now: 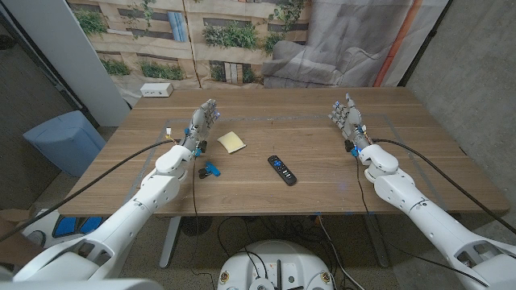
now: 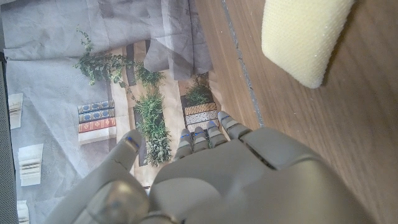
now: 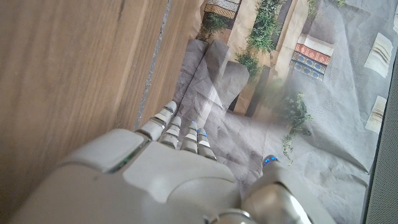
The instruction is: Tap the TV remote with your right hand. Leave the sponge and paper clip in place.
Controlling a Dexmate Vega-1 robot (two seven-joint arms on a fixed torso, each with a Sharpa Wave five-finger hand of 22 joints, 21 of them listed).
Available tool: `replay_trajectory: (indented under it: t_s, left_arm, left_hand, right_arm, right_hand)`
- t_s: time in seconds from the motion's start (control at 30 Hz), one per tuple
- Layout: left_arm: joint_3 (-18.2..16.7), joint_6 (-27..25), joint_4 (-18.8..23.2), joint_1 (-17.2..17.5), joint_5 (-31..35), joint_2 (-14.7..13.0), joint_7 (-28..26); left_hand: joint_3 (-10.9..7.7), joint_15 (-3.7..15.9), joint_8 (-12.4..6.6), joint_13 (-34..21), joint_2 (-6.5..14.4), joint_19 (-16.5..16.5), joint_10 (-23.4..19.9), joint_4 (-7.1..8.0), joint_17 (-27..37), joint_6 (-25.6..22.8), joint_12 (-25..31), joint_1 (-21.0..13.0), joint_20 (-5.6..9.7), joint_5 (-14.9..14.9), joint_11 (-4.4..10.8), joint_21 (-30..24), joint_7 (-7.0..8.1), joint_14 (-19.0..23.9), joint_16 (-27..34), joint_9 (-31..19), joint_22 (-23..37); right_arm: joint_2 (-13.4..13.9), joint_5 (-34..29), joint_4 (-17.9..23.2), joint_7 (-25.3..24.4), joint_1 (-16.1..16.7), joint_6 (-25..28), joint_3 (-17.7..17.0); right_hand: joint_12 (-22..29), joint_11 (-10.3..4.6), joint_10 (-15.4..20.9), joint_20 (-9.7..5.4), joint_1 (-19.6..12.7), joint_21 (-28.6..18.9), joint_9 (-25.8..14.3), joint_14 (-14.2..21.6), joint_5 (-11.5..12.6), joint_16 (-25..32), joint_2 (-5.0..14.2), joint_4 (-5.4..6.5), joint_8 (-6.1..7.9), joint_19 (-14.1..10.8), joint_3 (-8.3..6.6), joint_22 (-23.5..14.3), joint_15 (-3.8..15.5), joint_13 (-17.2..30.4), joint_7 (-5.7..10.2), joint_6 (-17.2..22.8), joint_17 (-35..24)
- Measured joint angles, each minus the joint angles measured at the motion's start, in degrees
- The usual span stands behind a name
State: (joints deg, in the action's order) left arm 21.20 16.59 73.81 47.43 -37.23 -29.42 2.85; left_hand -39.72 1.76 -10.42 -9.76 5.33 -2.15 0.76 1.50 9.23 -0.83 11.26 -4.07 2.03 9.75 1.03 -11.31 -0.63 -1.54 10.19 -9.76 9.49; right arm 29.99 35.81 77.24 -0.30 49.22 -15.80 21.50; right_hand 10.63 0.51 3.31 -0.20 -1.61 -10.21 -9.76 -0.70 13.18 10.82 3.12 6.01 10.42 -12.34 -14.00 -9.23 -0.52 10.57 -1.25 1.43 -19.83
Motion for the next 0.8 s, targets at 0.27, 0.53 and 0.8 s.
replay_trajectory:
  t_s: [0.27, 0.53, 0.8]
  left_arm:
    - [0.12, 0.3, -0.29, -0.39, 0.2, -0.38, 0.56]
    - [-0.42, -0.99, 2.76, 1.09, 0.65, -1.43, -2.33]
    - [-1.34, -3.37, 7.37, 3.45, 1.01, -3.35, -5.19]
  left_hand:
    - [-0.24, 0.0, 0.0, 0.0, 0.0, 0.0, 0.0, -0.24, 0.0, 0.0, 0.0, 0.0, 0.0, 0.0, 0.0, 0.0, 0.0, 0.0, 0.0, 0.0, 0.0]
    - [-0.46, 0.0, 0.0, 0.01, 0.0, -0.62, 0.0, -0.47, -0.01, 0.0, 0.0, 0.0, 0.0, 0.0, 0.0, 0.0, 0.0, 0.0, 0.0, 0.0, -0.01]
    - [-0.46, 0.0, 0.0, 0.01, 0.0, -0.62, 0.0, -0.47, -0.01, 0.0, 0.0, 0.0, 0.0, 0.0, 0.0, 0.0, 0.0, 0.0, -0.01, 0.01, -0.01]
  right_arm:
    - [1.44, -2.38, 2.53, -1.48, 0.81, 0.6, 0.58]
    - [3.58, -4.68, 5.51, -2.25, 1.44, 1.71, 1.24]
    - [4.68, -8.83, 7.3, -3.66, 1.86, 0.97, 1.99]
  right_hand:
    - [0.0, -0.19, 0.62, 0.0, 0.0, 0.0, 0.0, 0.02, 0.0, 0.21, 0.0, 0.0, 0.0, 0.0, 0.0, 0.0, 0.02, 0.0, 0.21, 0.21, 0.13]
    - [0.4, -0.2, 1.23, -0.21, 0.0, 0.0, 0.01, 0.33, 0.0, 0.43, 0.0, 0.0, 0.45, -0.2, 0.0, 0.01, 0.33, 0.0, 0.53, 0.53, 0.42]
    - [0.4, -0.51, 1.73, 0.22, 0.0, 0.0, 0.01, 0.64, 0.4, 0.43, 0.0, 0.0, 0.45, -0.62, 0.0, 0.01, 0.64, 0.0, 0.83, 1.45, 0.7]
